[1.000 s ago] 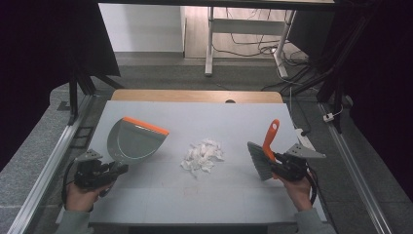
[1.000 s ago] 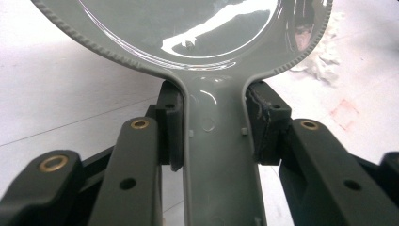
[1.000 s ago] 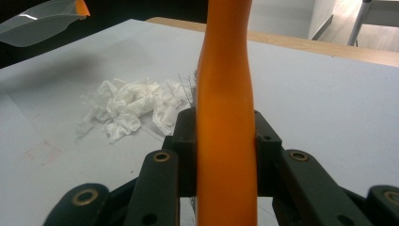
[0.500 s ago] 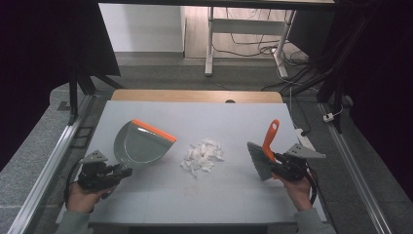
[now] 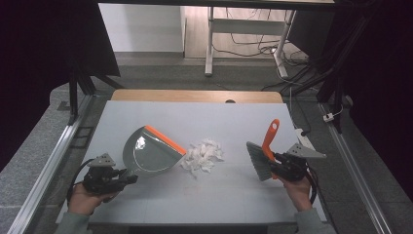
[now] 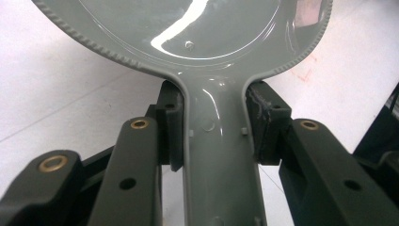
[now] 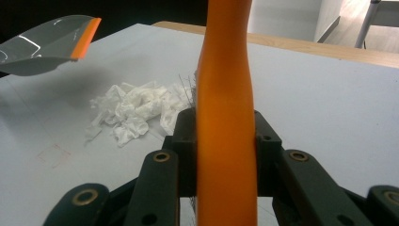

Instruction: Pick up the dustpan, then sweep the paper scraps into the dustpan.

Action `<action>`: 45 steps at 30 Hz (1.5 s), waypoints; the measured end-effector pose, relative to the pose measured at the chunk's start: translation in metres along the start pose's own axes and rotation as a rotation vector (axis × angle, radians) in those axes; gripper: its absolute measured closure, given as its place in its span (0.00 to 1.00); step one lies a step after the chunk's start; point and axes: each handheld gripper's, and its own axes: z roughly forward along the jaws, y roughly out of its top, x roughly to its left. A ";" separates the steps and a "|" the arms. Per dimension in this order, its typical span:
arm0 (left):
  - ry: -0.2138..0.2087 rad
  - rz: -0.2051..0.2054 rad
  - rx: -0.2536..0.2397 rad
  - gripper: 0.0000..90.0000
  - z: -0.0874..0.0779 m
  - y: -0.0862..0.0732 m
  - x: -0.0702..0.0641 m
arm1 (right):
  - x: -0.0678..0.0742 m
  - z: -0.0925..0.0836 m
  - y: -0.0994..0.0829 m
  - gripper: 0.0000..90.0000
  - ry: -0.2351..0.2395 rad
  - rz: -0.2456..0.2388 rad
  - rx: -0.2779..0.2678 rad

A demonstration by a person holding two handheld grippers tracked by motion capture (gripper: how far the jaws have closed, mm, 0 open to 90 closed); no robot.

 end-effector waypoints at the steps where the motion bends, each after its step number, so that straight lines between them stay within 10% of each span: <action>1: -0.006 0.005 0.003 0.68 0.000 0.000 -0.001 | 0.000 0.000 0.000 0.78 0.003 0.000 0.000; 23: -0.101 0.141 0.086 0.68 0.010 0.006 -0.022 | 0.001 0.002 -0.001 0.78 0.005 -0.003 0.010; 45: -0.120 0.157 0.118 0.68 0.007 0.001 -0.022 | 0.004 0.005 0.005 0.78 -0.009 -0.003 0.002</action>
